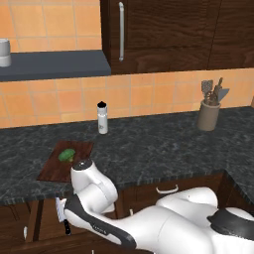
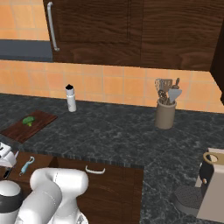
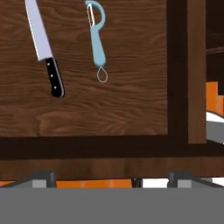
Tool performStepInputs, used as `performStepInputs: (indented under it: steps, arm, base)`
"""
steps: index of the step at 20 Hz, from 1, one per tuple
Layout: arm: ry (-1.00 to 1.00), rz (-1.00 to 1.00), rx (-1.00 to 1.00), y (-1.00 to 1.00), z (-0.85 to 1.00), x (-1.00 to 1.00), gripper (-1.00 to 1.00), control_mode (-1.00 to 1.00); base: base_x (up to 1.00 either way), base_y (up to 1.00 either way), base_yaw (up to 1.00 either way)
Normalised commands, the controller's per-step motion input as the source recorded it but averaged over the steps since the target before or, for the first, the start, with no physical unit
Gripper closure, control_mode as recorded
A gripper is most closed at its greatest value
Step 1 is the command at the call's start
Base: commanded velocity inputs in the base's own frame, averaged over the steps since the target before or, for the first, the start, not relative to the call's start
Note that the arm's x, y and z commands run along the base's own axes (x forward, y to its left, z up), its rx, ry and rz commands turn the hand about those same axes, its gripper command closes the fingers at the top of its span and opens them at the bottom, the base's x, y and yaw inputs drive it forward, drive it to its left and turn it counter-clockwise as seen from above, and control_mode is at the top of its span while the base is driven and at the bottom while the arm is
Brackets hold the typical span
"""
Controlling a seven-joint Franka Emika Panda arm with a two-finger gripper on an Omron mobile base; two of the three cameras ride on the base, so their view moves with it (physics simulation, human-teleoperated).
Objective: Place the appropriate cutting tool for cutting the broccoli skin on the cutting board.
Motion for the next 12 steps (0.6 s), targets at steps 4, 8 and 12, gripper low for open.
performStepInputs:
  steps: [4, 8, 12]
  arm:
    - [0.03, -0.06, 0.00, 0.00, -0.47, 0.11, -1.00, -1.00]
    - [0.05, -0.07, 0.00, 0.00, -0.46, 0.14, -1.00, -1.00]
    - [0.07, -0.08, 0.00, 0.01, -0.43, 0.20, -1.00, -1.00]
  base:
    - [0.00, 0.00, 0.00]
    - [0.00, 0.00, 0.00]
    - [0.00, 0.00, 0.00]
